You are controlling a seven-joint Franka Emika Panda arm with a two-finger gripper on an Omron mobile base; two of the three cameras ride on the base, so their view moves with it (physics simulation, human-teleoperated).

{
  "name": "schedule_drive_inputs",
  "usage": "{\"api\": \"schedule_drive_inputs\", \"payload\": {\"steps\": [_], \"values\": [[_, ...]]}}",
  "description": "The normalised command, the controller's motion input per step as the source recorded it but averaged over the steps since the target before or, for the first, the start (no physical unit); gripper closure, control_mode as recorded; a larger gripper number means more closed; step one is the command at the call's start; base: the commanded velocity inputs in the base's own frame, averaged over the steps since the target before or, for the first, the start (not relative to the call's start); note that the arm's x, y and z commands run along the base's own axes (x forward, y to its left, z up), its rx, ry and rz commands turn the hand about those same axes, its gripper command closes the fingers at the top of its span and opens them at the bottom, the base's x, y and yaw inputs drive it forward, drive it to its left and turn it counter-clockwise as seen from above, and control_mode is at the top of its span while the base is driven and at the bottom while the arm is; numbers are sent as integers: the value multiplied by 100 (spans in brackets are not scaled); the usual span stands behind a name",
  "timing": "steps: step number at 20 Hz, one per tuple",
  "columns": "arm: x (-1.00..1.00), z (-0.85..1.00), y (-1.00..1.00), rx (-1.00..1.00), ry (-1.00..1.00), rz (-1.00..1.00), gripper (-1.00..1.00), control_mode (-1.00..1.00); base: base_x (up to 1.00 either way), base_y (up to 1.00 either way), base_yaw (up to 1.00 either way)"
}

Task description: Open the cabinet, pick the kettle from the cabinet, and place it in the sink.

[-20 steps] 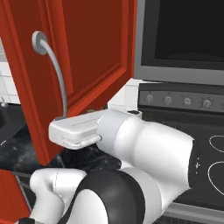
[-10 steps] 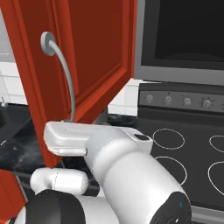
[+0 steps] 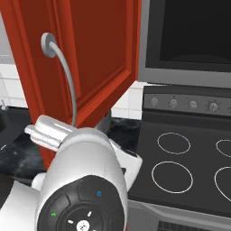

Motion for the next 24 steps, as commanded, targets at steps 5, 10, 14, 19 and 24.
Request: {"api": "schedule_drive_inputs", "payload": {"steps": [5,10,14,19,24], "values": [[-35,1,1,0,18,-19,-100,-100,0,0,0],[-54,0,2,0,0,-13,-100,-100,0,0,0],[-55,5,10,3,0,-15,-100,-100,0,0,0],[-54,11,20,4,0,-5,-100,-100,0,0,0],[-39,7,40,0,0,-5,-100,-100,0,0,0]]}}
